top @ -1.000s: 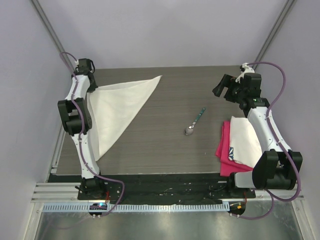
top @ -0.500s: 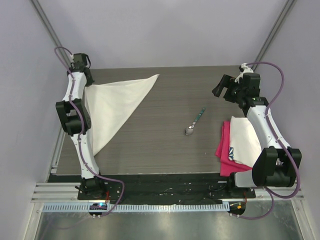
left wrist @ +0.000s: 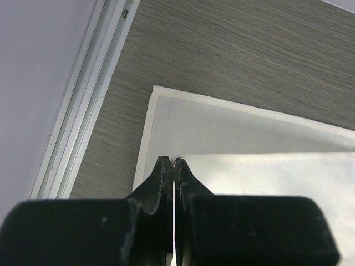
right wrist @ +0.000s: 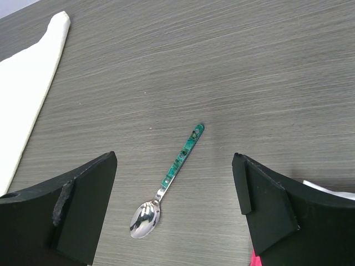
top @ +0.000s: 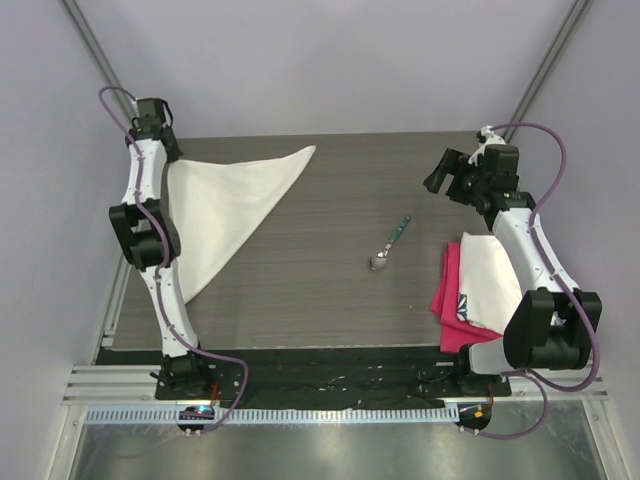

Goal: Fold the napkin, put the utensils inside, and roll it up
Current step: Fold the napkin

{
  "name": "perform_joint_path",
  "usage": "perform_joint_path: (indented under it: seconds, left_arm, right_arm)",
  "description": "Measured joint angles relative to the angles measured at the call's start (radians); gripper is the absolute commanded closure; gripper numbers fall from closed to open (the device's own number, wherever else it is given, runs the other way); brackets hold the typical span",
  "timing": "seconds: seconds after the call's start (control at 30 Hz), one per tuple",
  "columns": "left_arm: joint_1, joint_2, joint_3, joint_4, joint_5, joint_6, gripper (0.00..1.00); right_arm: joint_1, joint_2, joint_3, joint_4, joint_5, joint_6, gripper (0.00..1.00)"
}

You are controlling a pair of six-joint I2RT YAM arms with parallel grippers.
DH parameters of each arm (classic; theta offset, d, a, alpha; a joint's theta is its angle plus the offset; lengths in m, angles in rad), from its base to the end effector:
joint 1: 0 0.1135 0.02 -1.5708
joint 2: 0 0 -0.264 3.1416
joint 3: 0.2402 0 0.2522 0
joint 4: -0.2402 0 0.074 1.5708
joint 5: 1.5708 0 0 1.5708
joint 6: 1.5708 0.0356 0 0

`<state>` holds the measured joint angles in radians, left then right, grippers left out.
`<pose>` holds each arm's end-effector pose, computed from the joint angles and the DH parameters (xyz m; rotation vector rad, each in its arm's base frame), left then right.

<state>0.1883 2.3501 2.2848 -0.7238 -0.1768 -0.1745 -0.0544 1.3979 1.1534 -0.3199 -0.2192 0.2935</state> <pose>0.5202 0.1055 0.2678 -0.5090 2.2989 0.2152 0.3186 -0.0096 0.3143 0.2426 2.1293 0.3741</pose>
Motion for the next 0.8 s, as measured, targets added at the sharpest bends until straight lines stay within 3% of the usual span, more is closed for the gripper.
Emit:
perform_joint_path:
  seconds: [0.8]
  left_arm:
    - [0.038,0.126,0.127,0.003,0.048,0.027,1.0]
  right_arm:
    - [0.0,0.034,0.012,-0.003,-0.011,0.0,0.05]
